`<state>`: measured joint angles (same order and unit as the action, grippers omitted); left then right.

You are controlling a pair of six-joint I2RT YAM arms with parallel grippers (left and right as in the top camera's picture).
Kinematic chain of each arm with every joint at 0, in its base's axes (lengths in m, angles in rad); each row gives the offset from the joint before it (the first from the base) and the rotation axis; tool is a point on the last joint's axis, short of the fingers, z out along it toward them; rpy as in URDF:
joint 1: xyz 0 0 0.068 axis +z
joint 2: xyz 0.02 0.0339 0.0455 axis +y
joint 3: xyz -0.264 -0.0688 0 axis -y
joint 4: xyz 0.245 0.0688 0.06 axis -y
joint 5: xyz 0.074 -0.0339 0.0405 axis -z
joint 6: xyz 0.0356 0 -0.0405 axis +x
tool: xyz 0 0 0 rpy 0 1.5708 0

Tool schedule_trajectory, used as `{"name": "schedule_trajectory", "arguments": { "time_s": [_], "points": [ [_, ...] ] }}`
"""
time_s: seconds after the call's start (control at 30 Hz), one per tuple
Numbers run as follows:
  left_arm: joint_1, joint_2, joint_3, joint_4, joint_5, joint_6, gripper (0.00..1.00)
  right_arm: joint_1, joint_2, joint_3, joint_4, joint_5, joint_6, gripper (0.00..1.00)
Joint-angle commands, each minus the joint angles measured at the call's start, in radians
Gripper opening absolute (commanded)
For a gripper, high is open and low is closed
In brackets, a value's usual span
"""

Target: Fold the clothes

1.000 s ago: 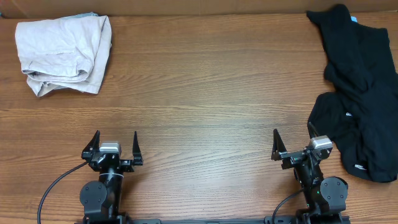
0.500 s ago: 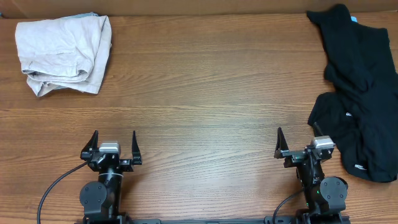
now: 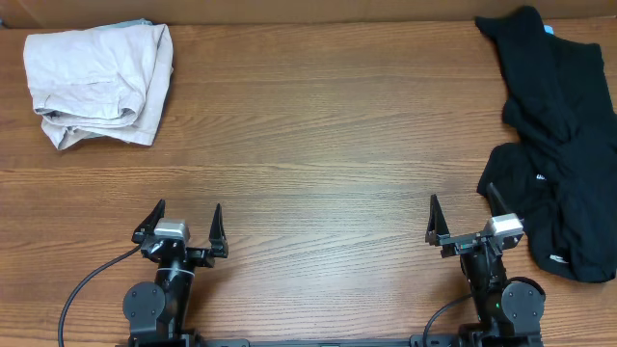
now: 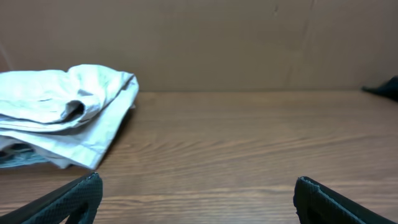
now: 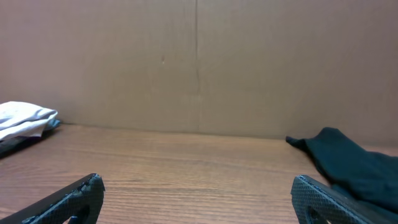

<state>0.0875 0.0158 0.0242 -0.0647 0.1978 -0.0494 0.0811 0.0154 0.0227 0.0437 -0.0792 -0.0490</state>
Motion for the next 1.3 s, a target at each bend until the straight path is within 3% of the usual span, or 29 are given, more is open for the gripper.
{"name": "schedule_trajectory", "arguments": {
  "time_s": [0.0,0.3,0.6,1.0,1.27],
  "points": [
    [0.004,-0.011,0.057,0.018,0.047,-0.071,1.00,0.004,-0.009,0.089,0.000,-0.020,0.000,1.00],
    [0.004,0.097,0.229,0.017,0.067,-0.071,1.00,0.003,-0.008,0.322,-0.161,-0.019,0.001,1.00],
    [0.004,0.459,0.508,-0.042,0.219,-0.071,1.00,0.003,0.087,0.588,-0.390,-0.017,0.054,1.00],
    [0.004,0.876,1.041,-0.513,0.292,0.062,1.00,0.003,0.514,0.943,-0.692,-0.031,0.110,1.00],
    [0.004,1.022,1.117,-0.621,0.266,0.141,1.00,0.003,0.840,1.131,-0.893,-0.087,0.109,1.00]
  ]
}}
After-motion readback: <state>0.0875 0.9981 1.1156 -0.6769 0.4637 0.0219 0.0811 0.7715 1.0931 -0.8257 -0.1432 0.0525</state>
